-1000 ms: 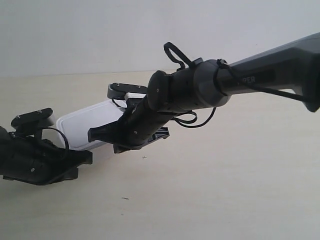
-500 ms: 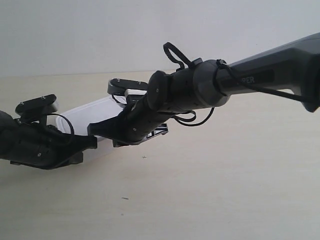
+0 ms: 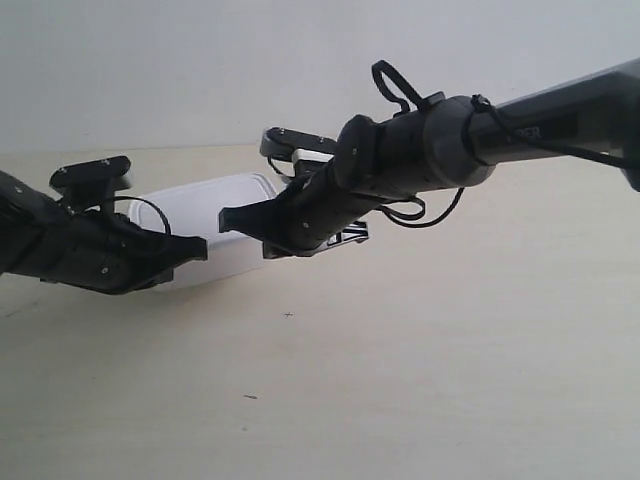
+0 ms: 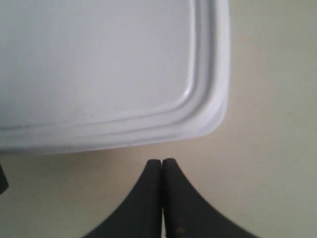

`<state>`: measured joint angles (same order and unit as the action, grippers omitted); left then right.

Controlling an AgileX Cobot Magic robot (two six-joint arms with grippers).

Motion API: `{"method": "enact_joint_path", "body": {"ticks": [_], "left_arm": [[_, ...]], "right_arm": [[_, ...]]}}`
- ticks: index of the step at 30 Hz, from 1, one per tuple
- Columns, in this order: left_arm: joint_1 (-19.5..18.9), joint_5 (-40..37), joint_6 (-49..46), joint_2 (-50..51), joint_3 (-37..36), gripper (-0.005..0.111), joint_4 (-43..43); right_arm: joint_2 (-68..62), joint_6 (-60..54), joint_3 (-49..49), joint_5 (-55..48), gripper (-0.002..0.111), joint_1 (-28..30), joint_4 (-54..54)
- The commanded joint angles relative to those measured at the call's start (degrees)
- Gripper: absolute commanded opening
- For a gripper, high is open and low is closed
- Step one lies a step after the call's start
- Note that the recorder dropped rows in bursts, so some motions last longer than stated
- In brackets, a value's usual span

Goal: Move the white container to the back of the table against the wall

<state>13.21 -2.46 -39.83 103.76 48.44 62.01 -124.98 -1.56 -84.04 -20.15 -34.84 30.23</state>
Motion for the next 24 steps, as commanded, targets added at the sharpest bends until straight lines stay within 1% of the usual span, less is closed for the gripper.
{"method": "enact_joint_path", "body": {"ticks": [1, 7, 11, 15, 24], "left_arm": [[0.18, 1.56, -0.54, 1.38, 2.94, 0.000, -1.56], [0.18, 1.57, -0.54, 3.59, 4.58, 0.000, -1.90], [0.18, 3.93, -0.54, 3.94, 4.58, 0.000, -1.90], [0.18, 3.94, -0.54, 3.94, 5.67, 0.000, -2.03], [0.18, 2.87, -0.54, 5.80, 7.73, 0.000, -2.90]], "right_arm": [[0.02, -2.43, -0.33, 1.24, 0.000, 1.90, -0.85], [0.02, -4.33, -0.33, 3.55, 0.000, 2.62, -0.85], [0.02, -4.72, -0.33, 4.17, 0.000, 2.62, -0.62], [0.02, -4.83, -0.33, 4.88, 0.000, 2.62, -0.62], [0.02, -6.13, -0.33, 2.57, 0.000, 2.16, -0.22]]}}
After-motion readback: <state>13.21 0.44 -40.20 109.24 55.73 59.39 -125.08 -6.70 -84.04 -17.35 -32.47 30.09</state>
